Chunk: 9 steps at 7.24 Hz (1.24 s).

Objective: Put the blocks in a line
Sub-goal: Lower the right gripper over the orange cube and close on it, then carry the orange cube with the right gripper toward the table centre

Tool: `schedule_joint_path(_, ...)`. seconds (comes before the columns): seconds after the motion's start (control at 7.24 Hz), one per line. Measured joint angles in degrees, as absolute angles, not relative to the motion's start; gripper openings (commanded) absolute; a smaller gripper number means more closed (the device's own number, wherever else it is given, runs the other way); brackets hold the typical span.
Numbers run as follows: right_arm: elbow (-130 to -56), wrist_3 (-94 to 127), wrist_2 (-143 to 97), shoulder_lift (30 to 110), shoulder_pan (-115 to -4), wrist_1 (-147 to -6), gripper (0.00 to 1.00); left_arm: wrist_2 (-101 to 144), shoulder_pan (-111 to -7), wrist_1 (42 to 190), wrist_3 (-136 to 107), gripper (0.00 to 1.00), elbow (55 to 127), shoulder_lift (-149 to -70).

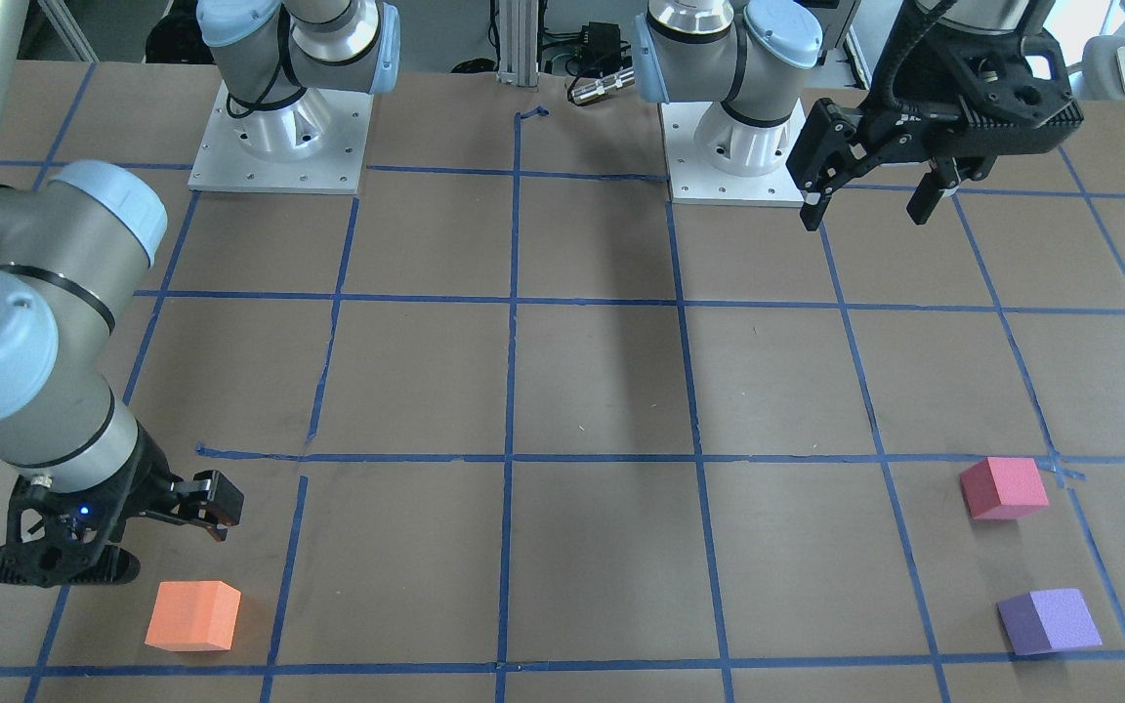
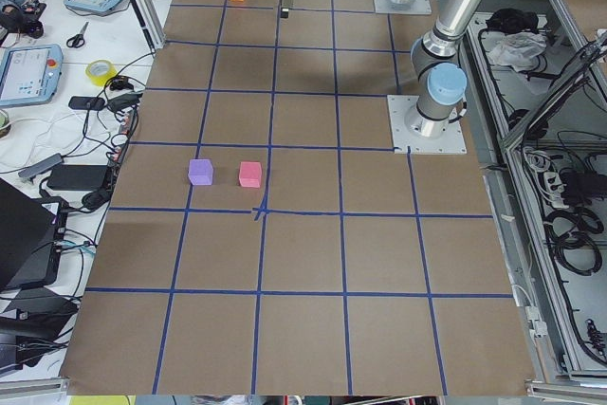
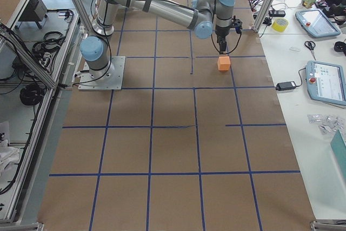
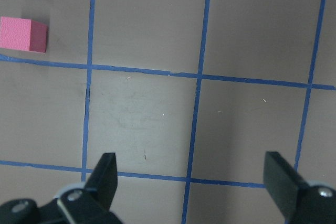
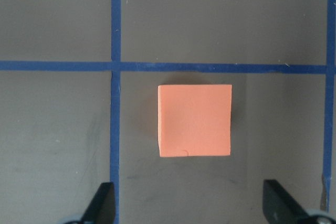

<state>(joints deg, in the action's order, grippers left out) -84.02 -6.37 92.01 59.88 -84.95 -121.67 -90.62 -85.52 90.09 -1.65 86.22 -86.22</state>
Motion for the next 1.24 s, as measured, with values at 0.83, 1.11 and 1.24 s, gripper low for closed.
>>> schedule_joint_path(0.83,-84.0,-6.2,91.9,53.2,-83.9,-130.2,1.00,-90.6,-85.5,90.1,-1.6,1.00,86.2,-86.2)
schedule_joint_path(1.11,-84.0,-5.8,91.7,52.3,-83.9,-130.2,0.98,-90.6,-85.5,90.1,-1.6,1.00,86.2,-86.2)
schedule_joint_path(1.24,-84.0,-5.6,91.5,52.0,-83.9,-130.3,0.64,-90.6,-85.5,90.1,-1.6,1.00,86.2,-86.2)
